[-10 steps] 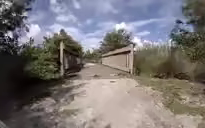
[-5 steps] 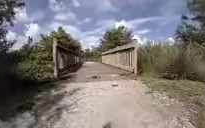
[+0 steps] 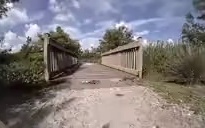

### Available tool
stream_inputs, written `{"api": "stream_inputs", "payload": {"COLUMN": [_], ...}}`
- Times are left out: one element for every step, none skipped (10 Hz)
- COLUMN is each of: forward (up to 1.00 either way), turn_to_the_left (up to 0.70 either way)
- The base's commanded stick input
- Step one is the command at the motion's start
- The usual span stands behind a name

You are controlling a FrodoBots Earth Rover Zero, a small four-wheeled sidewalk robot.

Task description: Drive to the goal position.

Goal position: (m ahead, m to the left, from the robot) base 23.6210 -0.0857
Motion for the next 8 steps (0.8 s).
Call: {"api": "stream_inputs", "payload": {"forward": [0.85, 0.85, 0.85, 0.85, 0.85, 0.85, 0.85, 0.85], "turn_to_the_left": [0.00, 0.00, 0.00, 0.00, 0.00, 0.00, 0.00, 0.00]}}
